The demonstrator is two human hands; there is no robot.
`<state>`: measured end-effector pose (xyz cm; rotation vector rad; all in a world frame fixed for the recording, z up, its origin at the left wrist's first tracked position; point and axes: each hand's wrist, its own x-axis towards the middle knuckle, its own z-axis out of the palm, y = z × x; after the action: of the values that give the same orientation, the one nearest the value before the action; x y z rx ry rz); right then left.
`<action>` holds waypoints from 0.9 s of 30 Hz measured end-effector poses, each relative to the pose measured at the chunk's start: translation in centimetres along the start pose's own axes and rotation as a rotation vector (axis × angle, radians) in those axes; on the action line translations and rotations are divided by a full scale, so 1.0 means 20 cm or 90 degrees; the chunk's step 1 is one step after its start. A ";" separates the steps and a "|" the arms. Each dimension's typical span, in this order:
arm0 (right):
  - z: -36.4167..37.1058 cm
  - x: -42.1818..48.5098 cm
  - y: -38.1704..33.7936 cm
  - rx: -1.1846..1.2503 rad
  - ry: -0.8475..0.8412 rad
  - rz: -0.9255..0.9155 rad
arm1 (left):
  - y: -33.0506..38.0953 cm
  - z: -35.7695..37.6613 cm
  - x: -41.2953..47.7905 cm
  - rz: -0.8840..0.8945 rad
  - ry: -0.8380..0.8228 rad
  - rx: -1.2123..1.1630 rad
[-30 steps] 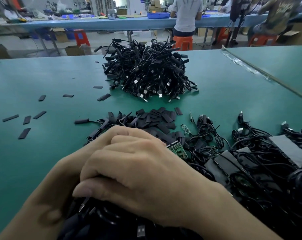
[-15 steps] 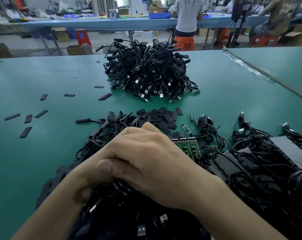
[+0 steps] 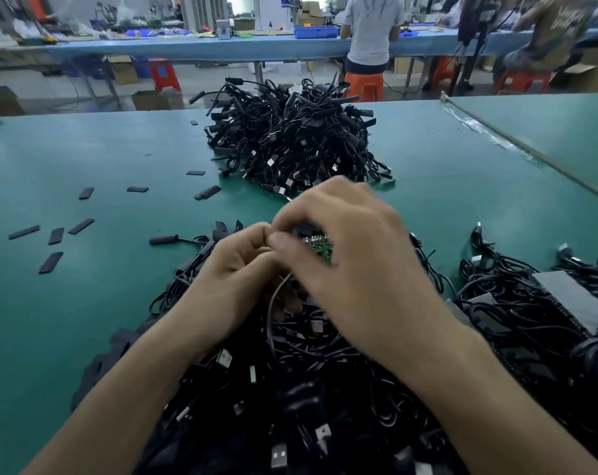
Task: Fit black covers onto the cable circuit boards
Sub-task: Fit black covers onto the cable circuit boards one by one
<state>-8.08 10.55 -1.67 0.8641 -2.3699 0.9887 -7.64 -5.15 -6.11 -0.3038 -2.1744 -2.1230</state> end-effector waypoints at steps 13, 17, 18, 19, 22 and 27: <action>-0.02 0.03 0.17 0.679 -0.266 0.449 | -0.01 -0.02 0.00 0.042 -0.026 -0.067; 0.03 0.02 0.17 0.660 -0.220 0.447 | -0.02 -0.02 0.01 0.012 0.016 -0.049; 0.04 0.02 0.17 0.650 -0.221 0.437 | -0.02 -0.02 0.01 0.010 0.021 -0.047; 0.04 0.01 0.17 0.646 -0.224 0.427 | -0.02 -0.02 0.01 0.011 0.024 -0.043; 0.06 0.01 0.16 0.672 -0.234 0.401 | -0.02 -0.02 0.01 0.002 0.028 -0.067; 0.09 -0.01 0.18 0.738 -0.268 0.424 | -0.02 -0.05 0.00 -0.030 0.007 -0.139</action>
<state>-10.63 11.39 -4.72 0.6148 -2.3114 2.8274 -7.86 -6.12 -6.39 -0.2586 -1.9646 -2.3851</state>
